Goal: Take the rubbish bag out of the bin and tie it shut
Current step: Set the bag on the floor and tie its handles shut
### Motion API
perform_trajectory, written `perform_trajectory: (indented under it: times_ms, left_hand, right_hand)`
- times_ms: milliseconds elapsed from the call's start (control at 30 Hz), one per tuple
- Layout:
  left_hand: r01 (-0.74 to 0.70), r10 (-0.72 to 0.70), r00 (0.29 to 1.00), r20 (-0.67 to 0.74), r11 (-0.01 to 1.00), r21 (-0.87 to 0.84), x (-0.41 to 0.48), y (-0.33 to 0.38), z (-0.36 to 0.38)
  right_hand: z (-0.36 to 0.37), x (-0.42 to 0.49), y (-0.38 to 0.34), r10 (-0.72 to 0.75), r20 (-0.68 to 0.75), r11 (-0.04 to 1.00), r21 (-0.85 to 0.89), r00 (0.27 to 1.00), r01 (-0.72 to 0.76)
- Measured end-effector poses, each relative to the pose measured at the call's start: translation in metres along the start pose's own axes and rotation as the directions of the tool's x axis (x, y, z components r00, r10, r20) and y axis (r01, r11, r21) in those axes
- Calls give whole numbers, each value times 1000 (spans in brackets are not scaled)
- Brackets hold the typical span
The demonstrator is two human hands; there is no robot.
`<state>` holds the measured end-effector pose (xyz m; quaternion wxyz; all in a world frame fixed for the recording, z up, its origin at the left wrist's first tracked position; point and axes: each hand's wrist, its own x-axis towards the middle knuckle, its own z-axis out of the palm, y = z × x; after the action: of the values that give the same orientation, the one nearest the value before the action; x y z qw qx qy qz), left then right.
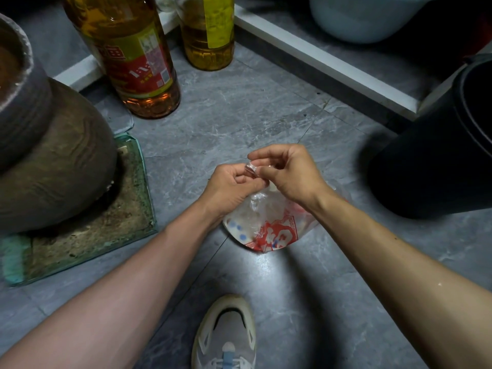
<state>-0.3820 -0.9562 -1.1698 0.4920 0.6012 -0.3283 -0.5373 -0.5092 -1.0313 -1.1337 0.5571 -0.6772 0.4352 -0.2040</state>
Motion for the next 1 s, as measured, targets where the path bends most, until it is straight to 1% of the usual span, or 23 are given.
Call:
perform_trajectory:
  times_ms: [67, 167, 400, 467, 533, 600, 700, 900, 1000]
  left_hand:
    - [-13, 13, 1000, 9, 1000, 10, 0, 2, 3]
    - [-15, 16, 1000, 21, 1000, -27, 2, 3, 6]
    - [12, -12, 1000, -22, 1000, -1, 2, -1, 2]
    - [5, -4, 999, -38, 999, 33, 3, -2, 3]
    - [-1, 5, 998, -59, 998, 67, 2, -2, 4]
    - [0, 5, 998, -68, 997, 82, 2, -2, 4]
    - [6, -2, 997, -81, 998, 59, 1, -2, 5]
    - [37, -37, 991, -130, 999, 3, 2, -3, 7]
    - [76, -88, 985, -147, 993, -87, 2, -3, 8]
  right_hand:
    - [0, 0, -2, 8, -7, 1000, -15, 1000, -8]
    - [-1, 2, -4, 7, -38, 999, -41, 999, -8]
    - [-3, 1, 0, -96, -89, 974, -214, 991, 75]
    - [-4, -1, -1, -167, -86, 932, -340, 982, 129]
    - [-5, -2, -3, -231, -54, 861, -476, 971, 179]
    - [-5, -4, -1, -251, -43, 832, -521, 967, 193]
    - [-6, -7, 4, -272, -41, 810, -549, 961, 206]
    - [-10, -9, 11, -176, -110, 821, -565, 978, 84]
    - [-10, -15, 8, -68, -144, 868, -497, 987, -12]
